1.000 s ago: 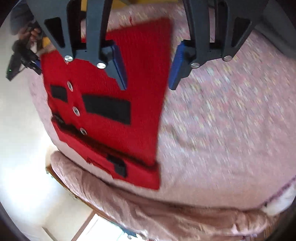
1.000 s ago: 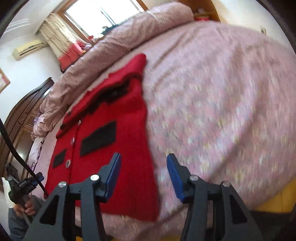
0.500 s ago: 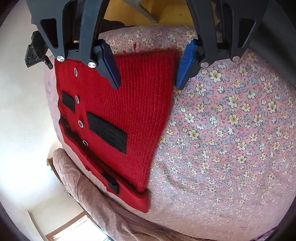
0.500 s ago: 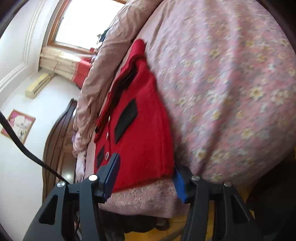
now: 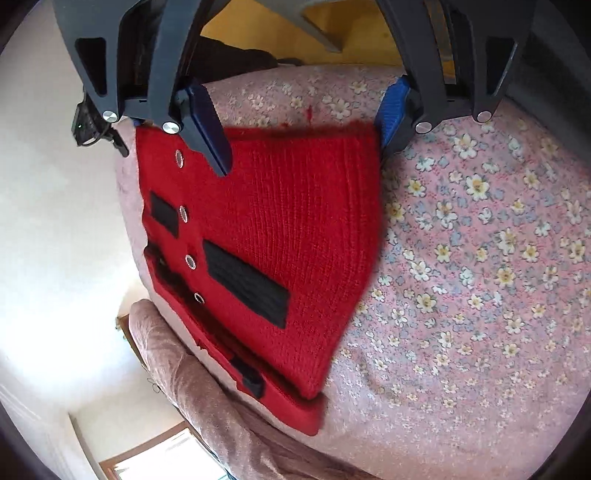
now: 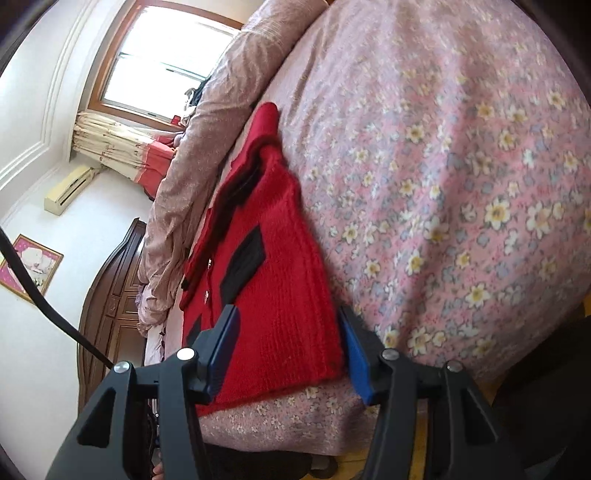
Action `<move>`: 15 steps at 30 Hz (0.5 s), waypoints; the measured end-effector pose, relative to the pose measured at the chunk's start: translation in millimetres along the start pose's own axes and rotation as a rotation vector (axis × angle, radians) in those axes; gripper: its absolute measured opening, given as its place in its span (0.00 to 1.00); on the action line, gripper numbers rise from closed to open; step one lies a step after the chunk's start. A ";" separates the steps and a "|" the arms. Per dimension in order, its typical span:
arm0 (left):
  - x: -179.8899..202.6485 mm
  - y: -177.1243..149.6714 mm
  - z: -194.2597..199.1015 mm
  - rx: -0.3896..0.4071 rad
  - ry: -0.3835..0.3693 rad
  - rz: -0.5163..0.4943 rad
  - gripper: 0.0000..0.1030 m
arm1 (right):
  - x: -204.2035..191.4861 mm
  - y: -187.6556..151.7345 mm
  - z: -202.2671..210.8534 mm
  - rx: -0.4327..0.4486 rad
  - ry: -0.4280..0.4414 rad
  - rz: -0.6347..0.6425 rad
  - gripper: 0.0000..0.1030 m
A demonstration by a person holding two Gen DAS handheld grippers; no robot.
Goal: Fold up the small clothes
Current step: 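Press the folded cardigan's hem edge flat with both grippers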
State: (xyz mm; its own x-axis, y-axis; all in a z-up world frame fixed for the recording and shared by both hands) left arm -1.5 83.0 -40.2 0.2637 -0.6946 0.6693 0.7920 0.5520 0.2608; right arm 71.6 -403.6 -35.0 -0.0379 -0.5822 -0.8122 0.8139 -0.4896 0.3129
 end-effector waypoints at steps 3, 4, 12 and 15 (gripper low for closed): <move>-2.0 19.0 -8.9 0.052 -0.055 0.054 0.64 | -1.6 -1.5 0.6 0.001 -0.008 0.012 0.55; -3.3 25.3 -12.3 0.064 -0.075 0.077 0.64 | -3.6 -0.9 -2.7 -0.001 -0.011 0.015 0.55; -19.2 3.4 -1.6 -0.005 -0.210 0.187 0.64 | -9.3 -1.3 -5.9 -0.003 -0.018 0.028 0.55; -17.3 5.5 -3.6 0.010 -0.195 0.180 0.63 | -9.1 -1.9 -6.6 -0.008 -0.017 0.034 0.55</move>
State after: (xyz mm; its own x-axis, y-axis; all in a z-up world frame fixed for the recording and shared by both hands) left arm 0.3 96.4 -52.8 0.2880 -0.4832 0.8268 0.7364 0.6637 0.1315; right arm 74.2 -393.1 -31.4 -0.0199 -0.6097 -0.7924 0.8193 -0.4642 0.3365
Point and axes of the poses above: each gripper's, at about its wrist camera, not at the fingertips, and z roughly against the way its jaws point, x to its right, y to its top, the point moved 2 cm from there along -z, roughly the way its jaws point, and after that the axes turned 3 degrees about z, right-handed, at the moved point
